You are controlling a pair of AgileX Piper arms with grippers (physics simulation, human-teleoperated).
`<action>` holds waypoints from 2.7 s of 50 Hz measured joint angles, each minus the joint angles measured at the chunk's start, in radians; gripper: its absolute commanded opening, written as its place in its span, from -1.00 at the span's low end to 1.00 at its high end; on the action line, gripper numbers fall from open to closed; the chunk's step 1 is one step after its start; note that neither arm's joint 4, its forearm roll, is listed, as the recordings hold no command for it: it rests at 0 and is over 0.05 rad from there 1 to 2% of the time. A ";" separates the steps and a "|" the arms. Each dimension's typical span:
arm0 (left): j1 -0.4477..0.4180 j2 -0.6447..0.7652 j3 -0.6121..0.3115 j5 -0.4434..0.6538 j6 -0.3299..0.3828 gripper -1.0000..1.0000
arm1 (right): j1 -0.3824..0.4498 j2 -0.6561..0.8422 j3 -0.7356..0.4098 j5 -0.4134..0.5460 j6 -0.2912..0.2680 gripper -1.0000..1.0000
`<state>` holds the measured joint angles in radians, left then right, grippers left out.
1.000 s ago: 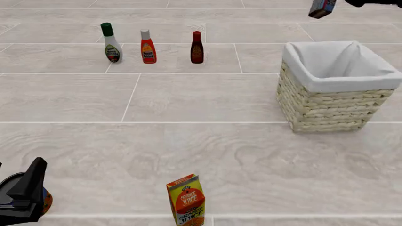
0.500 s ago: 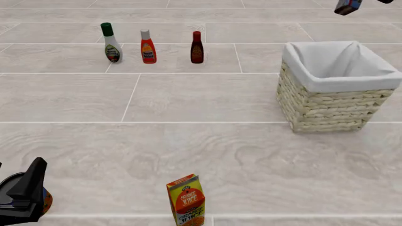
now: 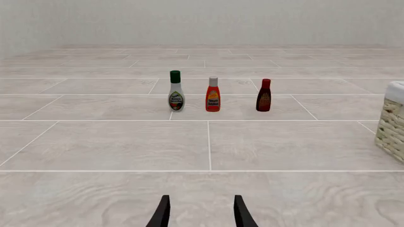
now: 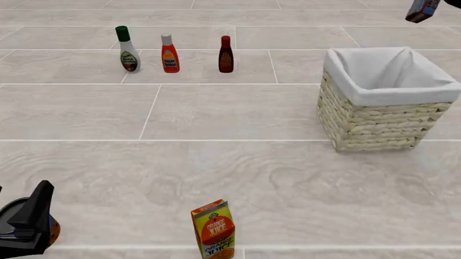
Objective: Pick the chocolate pudding and place it in the basket.
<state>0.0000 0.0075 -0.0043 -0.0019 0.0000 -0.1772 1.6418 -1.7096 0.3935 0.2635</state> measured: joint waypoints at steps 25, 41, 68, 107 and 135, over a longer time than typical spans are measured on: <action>0.000 0.000 0.000 0.000 0.000 1.00 | -0.037 0.086 -0.064 0.019 -0.007 -1.00; 0.000 0.000 0.000 0.000 0.000 1.00 | -0.036 0.152 -0.105 0.024 0.014 -1.00; 0.000 0.000 0.000 0.000 0.000 1.00 | -0.043 0.220 -0.097 0.008 0.027 -1.00; 0.000 0.000 0.000 0.000 0.000 1.00 | -0.043 0.318 -0.122 0.011 0.060 -1.00; 0.000 0.000 0.000 0.000 0.000 1.00 | -0.050 0.352 -0.071 -0.024 0.062 -1.00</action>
<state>0.0000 0.0075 -0.0043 -0.0019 0.0000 -0.2268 1.9936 -1.7802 0.3697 0.3251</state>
